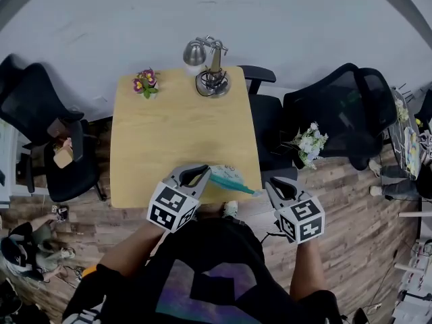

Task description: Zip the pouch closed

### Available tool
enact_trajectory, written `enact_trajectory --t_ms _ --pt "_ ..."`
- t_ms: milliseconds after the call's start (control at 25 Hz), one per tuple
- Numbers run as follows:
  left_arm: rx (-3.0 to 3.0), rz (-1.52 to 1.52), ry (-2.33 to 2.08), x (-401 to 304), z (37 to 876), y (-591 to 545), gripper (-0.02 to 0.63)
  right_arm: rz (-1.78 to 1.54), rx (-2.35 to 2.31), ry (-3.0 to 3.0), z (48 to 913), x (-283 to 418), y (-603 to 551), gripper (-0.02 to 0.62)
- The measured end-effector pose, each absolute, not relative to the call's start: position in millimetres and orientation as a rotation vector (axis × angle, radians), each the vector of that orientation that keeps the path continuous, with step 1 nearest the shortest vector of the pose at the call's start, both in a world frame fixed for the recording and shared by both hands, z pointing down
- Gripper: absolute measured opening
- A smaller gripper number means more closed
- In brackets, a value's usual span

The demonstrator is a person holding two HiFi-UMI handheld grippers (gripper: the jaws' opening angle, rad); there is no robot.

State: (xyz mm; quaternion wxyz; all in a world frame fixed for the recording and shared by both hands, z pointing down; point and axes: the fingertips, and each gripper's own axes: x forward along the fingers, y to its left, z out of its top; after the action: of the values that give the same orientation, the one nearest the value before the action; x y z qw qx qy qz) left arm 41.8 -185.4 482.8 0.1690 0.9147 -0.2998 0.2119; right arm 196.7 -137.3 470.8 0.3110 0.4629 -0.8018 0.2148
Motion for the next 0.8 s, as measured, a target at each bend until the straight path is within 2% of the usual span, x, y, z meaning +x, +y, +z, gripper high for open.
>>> enact_trajectory --t_ms 200,320,480,800 --pt "2.613 0.522 -0.929 34 454 -188 0.014 0.509 1.328 -2.198 438 182 -149 0.051" --pt "2.629 0.477 -0.974 29 437 -187 0.014 0.494 1.404 -2.261 422 171 -156 0.021" --pt "2.649 0.414 -1.017 19 420 -182 0.014 0.45 1.481 -2.325 404 151 -161 0.017" --pt "2.687 0.332 -1.053 0 399 -165 0.014 0.328 1.554 -2.359 391 112 -153 0.015"
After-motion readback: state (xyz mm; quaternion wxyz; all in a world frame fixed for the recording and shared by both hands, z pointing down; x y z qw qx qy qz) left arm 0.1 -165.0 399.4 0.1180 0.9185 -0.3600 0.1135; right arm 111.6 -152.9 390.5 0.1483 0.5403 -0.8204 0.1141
